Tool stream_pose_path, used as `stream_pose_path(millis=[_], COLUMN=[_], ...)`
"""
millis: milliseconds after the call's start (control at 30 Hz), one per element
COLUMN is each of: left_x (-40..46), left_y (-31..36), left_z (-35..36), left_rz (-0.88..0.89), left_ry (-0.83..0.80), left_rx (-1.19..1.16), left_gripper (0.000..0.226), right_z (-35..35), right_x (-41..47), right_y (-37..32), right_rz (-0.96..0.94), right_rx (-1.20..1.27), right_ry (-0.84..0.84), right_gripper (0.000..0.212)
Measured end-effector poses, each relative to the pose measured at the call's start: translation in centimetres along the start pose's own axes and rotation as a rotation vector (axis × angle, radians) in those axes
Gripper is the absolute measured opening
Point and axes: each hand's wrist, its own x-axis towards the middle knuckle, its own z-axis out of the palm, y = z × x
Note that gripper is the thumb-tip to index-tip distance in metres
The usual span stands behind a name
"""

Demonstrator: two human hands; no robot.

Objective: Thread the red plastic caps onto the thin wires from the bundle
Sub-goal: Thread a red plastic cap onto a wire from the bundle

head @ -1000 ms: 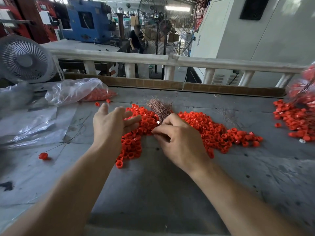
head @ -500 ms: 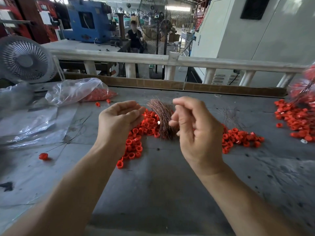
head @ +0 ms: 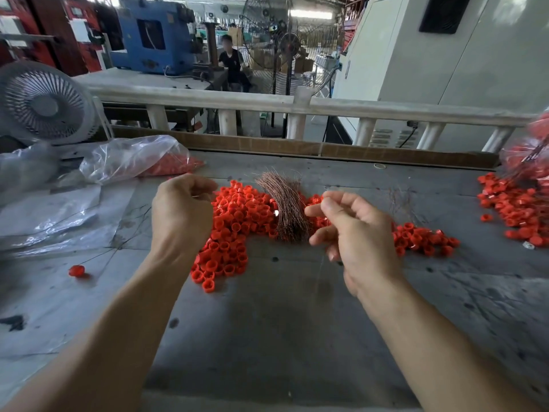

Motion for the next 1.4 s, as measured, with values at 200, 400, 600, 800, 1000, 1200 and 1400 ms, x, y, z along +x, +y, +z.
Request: stream_pose_path(millis=[200, 400, 600, 800, 1000, 1200, 1400], left_x=[-0.6, -2.6, -4.3, -4.3, -4.2, -3.1, -1.8], left_y=[0.5, 2.4, 3.0, 2.6, 2.9, 3.0, 1.9], left_z=[0.0, 0.7, 2.0, 2.1, 1.8, 0.5, -0.8], left_rz=[0.045, 0.149, 0.195, 0.234, -0.013, -0.055, 0.275], left_ry=[0.032, -0.298, -0.539, -0.504, -0.620, -0.507, -0.563], left_rx=[0.162, -0.208, -0.264, -0.185, -0.295, -0.387, 0.361], left_gripper=[0.026, 0.012, 0.009, 0.006, 0.011, 0.016, 0.017], right_z=[0.1, 0.3, 0.8, 0.7, 0.5, 0.3, -0.3], right_x=[-0.1, -0.4, -0.7, -0.6, -0.6, -0.2, -0.3], right_y=[0.2, 0.4, 0.8, 1.2, 1.1, 1.1, 1.1], right_rz=[0.057, 0.075, 0.034, -0.009, -0.051, -0.100, -0.110], right_rx=[-0.034, -0.116, -0.178, -0.243, -0.296, -0.376, -0.472], right_ry=[-0.043, -0.138, -0.229, -0.237, -0.279, -0.262, -0.202], right_gripper=[0.004, 0.014, 0.007, 0.008, 0.016, 0.019, 0.017])
